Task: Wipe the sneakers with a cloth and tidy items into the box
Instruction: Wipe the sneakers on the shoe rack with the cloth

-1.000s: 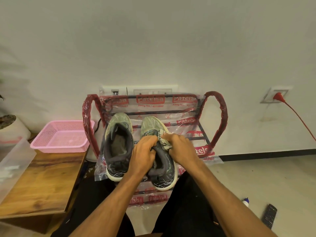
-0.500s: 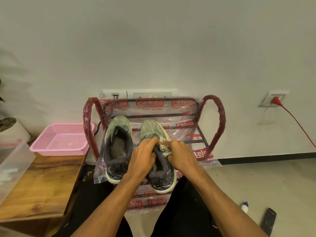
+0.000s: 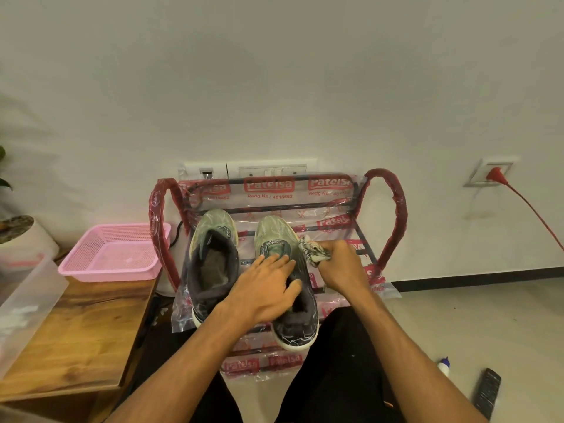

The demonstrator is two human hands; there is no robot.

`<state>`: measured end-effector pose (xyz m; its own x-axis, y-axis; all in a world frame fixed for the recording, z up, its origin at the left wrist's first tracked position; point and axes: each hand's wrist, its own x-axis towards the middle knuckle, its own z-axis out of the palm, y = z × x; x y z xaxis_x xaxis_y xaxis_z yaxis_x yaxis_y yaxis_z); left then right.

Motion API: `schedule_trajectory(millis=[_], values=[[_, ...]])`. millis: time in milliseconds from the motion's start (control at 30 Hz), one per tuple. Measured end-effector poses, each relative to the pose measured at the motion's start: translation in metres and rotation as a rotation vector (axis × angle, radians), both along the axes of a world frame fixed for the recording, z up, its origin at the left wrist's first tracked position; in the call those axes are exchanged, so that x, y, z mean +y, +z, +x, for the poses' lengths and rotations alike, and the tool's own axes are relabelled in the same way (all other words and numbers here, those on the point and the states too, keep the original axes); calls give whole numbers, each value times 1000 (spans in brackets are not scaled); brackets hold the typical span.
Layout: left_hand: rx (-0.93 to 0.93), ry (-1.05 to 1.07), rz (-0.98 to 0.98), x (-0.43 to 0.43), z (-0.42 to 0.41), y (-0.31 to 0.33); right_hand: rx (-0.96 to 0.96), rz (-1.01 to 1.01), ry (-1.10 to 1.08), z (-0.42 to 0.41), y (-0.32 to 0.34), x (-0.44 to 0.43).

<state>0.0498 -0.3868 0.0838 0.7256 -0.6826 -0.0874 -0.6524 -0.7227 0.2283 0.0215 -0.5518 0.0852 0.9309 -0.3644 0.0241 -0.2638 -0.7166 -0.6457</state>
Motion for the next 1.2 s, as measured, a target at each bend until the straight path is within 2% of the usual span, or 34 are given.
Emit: schedule_trajectory(millis=[100,233,300,433,533,600,700,833,933,1033,1200], values=[[51,14,127,-1,-6,6,6,-21,7,0,1,-5],[-39,2,296,-3,-5,5,48,-58,157,-6,-2,-1],[-83,10,324,-5,-5,5,60,-158,220,-9,-10,5],[-205,-38,253,-8,-9,1,67,-361,289,-13,-20,12],[-102,-33,202,-3,-10,0,78,-470,314,-10,-19,10],[-29,-15,239,0,-7,2,98,-522,323,-6,-17,12],[43,6,311,-1,-2,8,86,-454,254,1,-13,11],[60,-1,343,-6,1,8,-39,-324,59,-2,-6,-1],[49,-23,304,-5,4,4,-11,-274,208,-9,-7,1],[45,-54,305,-5,5,5,62,-314,335,-13,-19,3],[28,-56,273,-7,6,-3,49,-618,409,11,-18,4]])
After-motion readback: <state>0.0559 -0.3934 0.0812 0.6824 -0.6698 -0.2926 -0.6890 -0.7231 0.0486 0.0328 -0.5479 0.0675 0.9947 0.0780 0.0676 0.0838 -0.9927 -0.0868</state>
